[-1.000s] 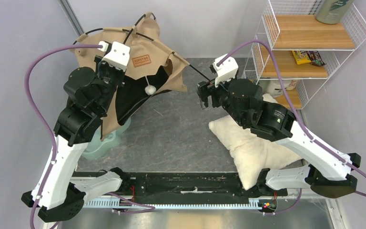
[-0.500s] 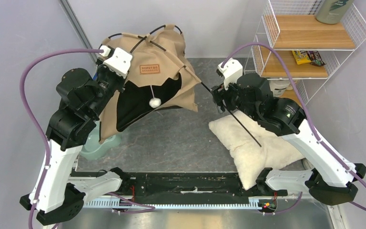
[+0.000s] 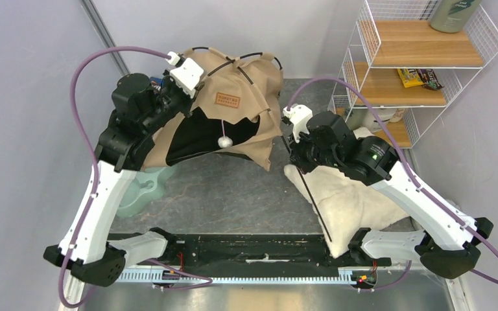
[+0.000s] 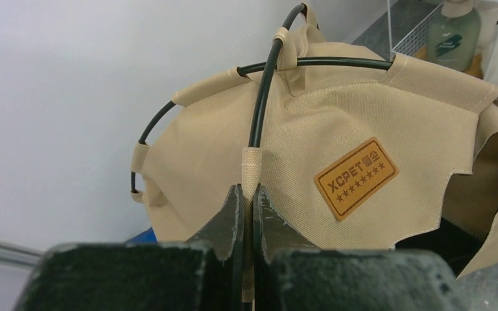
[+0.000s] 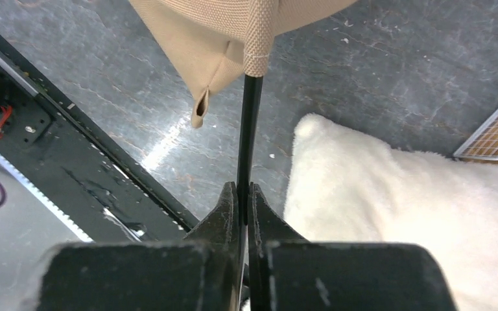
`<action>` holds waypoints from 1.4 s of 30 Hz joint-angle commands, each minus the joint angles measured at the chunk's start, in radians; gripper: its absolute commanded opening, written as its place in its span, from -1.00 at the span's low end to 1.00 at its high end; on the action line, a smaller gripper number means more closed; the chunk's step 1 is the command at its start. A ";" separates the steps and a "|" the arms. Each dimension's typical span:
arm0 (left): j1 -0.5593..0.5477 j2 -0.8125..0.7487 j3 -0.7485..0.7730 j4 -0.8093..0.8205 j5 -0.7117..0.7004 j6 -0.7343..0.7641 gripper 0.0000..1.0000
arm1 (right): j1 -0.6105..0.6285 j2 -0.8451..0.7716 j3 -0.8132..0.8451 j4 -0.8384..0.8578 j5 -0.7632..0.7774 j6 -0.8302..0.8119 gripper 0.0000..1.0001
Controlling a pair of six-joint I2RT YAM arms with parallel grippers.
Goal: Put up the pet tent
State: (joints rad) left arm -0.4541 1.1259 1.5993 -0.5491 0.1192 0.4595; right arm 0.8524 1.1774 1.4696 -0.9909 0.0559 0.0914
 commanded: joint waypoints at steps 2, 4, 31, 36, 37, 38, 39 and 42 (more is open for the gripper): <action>0.073 0.056 -0.020 0.289 0.221 -0.157 -0.96 | -0.001 -0.020 -0.011 0.125 -0.053 0.121 -1.00; 0.081 0.091 -0.018 0.307 0.260 -0.180 -0.96 | -0.001 -0.009 -0.006 0.162 -0.054 0.180 -1.00; 0.118 0.086 -0.094 0.150 -0.071 -0.666 0.34 | 0.001 0.336 0.130 0.394 0.181 0.778 -1.00; 0.115 -0.041 -0.278 0.209 0.093 -0.831 0.34 | 0.000 0.346 0.129 0.404 0.124 0.742 -0.35; 0.116 -0.067 -0.310 0.216 0.096 -0.839 0.34 | 0.001 0.336 0.115 0.407 0.106 0.726 -0.19; 0.115 -0.086 -0.335 0.221 0.091 -0.846 0.34 | 0.000 0.322 0.093 0.408 0.092 0.714 -0.01; 0.116 -0.109 -0.361 0.225 0.083 -0.844 0.34 | 0.000 0.303 0.068 0.408 0.072 0.697 0.13; 0.116 -0.159 -0.390 0.208 0.046 -0.810 0.35 | 0.000 0.249 -0.001 0.403 -0.026 0.632 0.38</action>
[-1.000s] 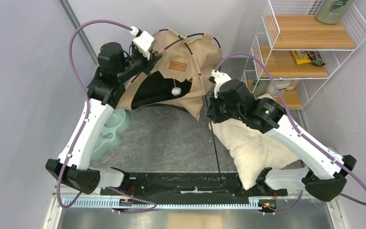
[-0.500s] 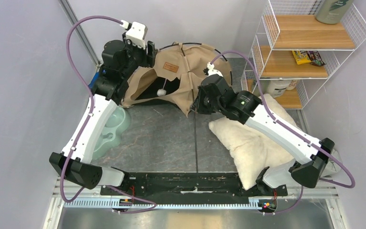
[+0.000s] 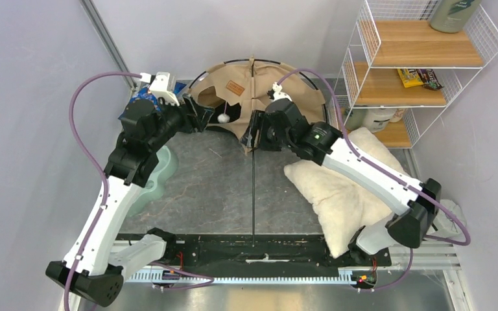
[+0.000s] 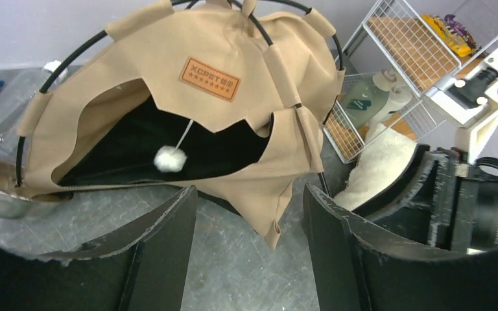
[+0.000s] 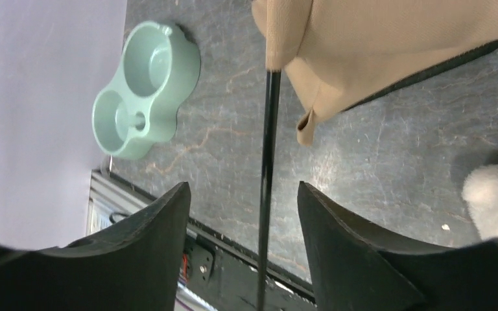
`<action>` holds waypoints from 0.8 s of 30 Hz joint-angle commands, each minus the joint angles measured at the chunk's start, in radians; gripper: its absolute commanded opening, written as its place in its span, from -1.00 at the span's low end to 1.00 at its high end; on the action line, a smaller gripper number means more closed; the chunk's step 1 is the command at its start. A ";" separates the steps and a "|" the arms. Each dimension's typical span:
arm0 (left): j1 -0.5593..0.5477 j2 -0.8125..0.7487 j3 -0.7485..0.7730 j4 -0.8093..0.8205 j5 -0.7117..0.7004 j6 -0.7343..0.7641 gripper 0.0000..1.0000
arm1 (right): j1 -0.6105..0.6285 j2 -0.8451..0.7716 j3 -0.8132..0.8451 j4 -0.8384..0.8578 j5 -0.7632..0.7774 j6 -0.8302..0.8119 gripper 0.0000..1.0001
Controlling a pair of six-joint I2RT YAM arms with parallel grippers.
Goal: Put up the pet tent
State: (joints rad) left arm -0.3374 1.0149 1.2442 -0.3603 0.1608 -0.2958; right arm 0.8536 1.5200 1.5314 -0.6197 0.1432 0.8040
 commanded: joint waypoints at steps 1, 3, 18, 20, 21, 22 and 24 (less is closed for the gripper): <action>-0.001 -0.057 -0.035 0.006 -0.012 -0.043 0.36 | -0.001 -0.109 -0.087 0.032 -0.139 -0.101 0.43; -0.001 -0.069 -0.034 -0.015 -0.027 -0.024 0.36 | 0.000 -0.142 -0.140 0.029 -0.236 -0.139 0.51; -0.001 -0.163 -0.126 -0.064 -0.090 -0.025 0.36 | 0.158 -0.240 -0.536 0.277 -0.458 -0.171 0.27; -0.001 -0.179 -0.138 -0.072 -0.090 -0.030 0.36 | 0.181 -0.256 -0.568 0.300 -0.441 -0.141 0.18; -0.001 -0.188 -0.144 -0.075 -0.090 -0.033 0.36 | 0.194 -0.271 -0.581 0.311 -0.431 -0.129 0.15; -0.001 -0.196 -0.153 -0.076 -0.090 -0.037 0.36 | 0.205 -0.283 -0.595 0.314 -0.419 -0.117 0.12; -0.001 -0.210 -0.169 -0.075 -0.091 -0.048 0.36 | 0.230 -0.307 -0.615 0.314 -0.399 -0.097 0.05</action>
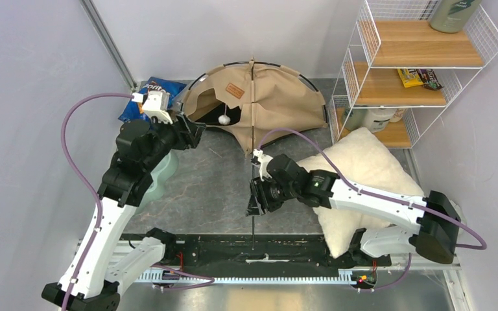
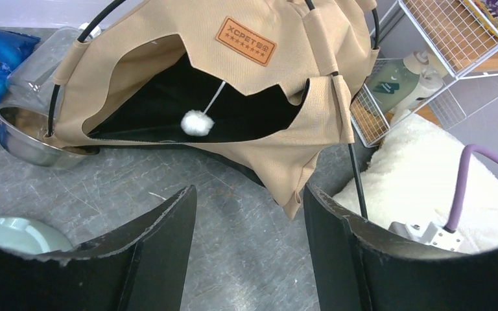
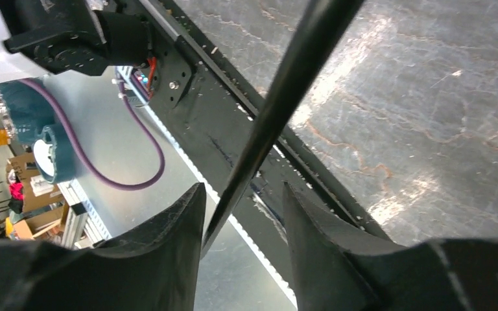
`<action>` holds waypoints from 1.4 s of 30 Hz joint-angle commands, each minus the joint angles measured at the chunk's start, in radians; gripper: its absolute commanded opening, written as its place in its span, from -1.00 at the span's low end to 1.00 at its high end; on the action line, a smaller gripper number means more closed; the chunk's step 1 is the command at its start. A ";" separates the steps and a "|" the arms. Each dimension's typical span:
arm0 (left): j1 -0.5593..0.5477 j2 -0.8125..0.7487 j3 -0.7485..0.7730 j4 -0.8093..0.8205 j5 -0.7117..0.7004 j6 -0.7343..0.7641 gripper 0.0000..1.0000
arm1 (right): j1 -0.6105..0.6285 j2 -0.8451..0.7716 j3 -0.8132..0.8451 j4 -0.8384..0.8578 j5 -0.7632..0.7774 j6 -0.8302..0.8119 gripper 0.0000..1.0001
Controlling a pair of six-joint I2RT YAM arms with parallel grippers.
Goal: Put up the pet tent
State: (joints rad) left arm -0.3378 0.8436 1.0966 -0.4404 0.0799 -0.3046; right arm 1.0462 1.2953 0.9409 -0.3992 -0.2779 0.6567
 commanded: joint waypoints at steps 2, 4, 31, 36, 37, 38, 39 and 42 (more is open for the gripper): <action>0.001 -0.049 -0.036 0.006 -0.007 -0.050 0.36 | 0.057 -0.109 -0.041 0.089 0.049 0.072 0.03; 0.000 -0.049 -0.048 0.004 -0.005 -0.070 0.35 | 0.071 -0.138 -0.056 0.079 0.075 0.090 0.04; -0.001 -0.036 -0.131 0.032 0.027 -0.096 0.30 | 0.167 0.020 -0.060 -0.001 0.422 0.062 0.01; -0.001 -0.044 -0.145 0.043 0.060 -0.106 0.29 | 0.168 0.076 -0.048 0.024 0.418 0.091 -0.48; 0.000 -0.045 -0.145 0.045 0.071 -0.113 0.29 | 0.167 0.075 -0.033 0.015 0.423 0.100 -0.62; 0.000 -0.044 -0.145 0.049 0.089 -0.125 0.29 | 0.168 0.072 -0.015 0.005 0.425 0.099 -0.72; 0.000 -0.045 -0.148 0.055 0.115 -0.139 0.30 | 0.167 0.073 0.011 -0.014 0.435 0.105 -0.82; -0.001 -0.046 -0.163 0.089 0.177 -0.191 0.29 | 0.164 0.084 0.116 -0.093 0.451 0.121 -1.00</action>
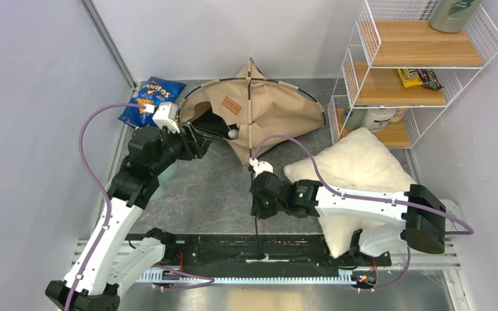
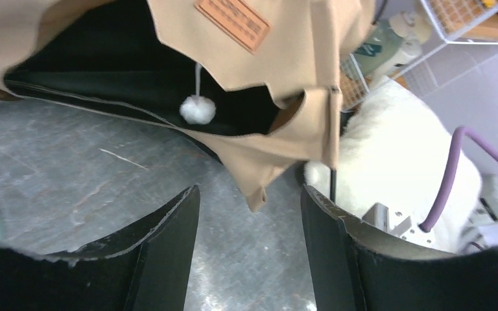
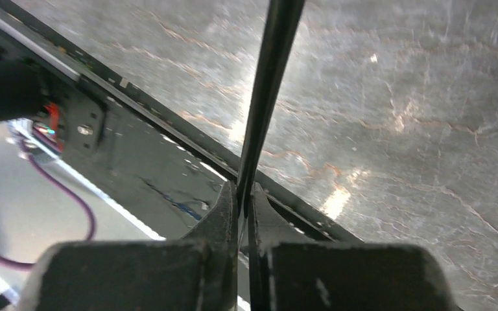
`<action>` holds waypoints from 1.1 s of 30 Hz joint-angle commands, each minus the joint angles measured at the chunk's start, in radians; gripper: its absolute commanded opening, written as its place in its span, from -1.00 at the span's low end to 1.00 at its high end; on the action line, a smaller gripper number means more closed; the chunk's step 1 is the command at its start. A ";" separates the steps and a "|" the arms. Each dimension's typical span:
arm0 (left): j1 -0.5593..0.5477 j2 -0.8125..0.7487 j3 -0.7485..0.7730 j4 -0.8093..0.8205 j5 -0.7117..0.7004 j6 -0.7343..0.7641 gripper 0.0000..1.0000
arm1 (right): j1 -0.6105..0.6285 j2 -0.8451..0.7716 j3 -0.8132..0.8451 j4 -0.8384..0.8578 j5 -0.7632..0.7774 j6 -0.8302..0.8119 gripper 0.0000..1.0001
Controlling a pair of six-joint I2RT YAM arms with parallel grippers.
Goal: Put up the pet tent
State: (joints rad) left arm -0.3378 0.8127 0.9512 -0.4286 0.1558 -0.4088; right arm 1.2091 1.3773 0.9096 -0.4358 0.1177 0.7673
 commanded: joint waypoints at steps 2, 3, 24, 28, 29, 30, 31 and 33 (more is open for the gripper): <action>0.000 -0.015 -0.027 0.092 0.116 -0.119 0.29 | 0.000 0.016 0.208 -0.094 0.059 -0.008 -1.00; 0.000 -0.012 -0.031 0.100 0.125 -0.130 0.30 | -0.002 0.023 0.235 -0.109 0.057 -0.018 -1.00; -0.148 0.109 -0.247 0.496 0.238 -0.357 0.29 | -0.062 -0.032 0.232 0.088 0.017 0.002 -1.00; -0.194 0.142 -0.267 0.535 0.193 -0.324 0.29 | -0.065 -0.028 0.228 0.114 -0.022 -0.001 -1.00; -0.199 0.147 -0.279 0.557 0.189 -0.318 0.27 | -0.064 -0.025 0.228 0.121 -0.031 -0.004 -1.00; -0.202 0.150 -0.290 0.575 0.187 -0.315 0.24 | -0.065 -0.022 0.229 0.123 -0.035 -0.003 -1.00; -0.204 0.153 -0.297 0.591 0.186 -0.317 0.21 | -0.066 -0.019 0.229 0.127 -0.044 -0.006 -1.00; -0.208 0.159 -0.308 0.630 0.190 -0.317 0.05 | -0.066 -0.017 0.225 0.131 -0.051 -0.003 -1.00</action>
State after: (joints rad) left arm -0.5362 0.9627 0.6640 0.0612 0.3664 -0.7322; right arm 1.1469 1.3880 1.1389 -0.3950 0.0864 0.7883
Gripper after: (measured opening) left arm 0.592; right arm 0.023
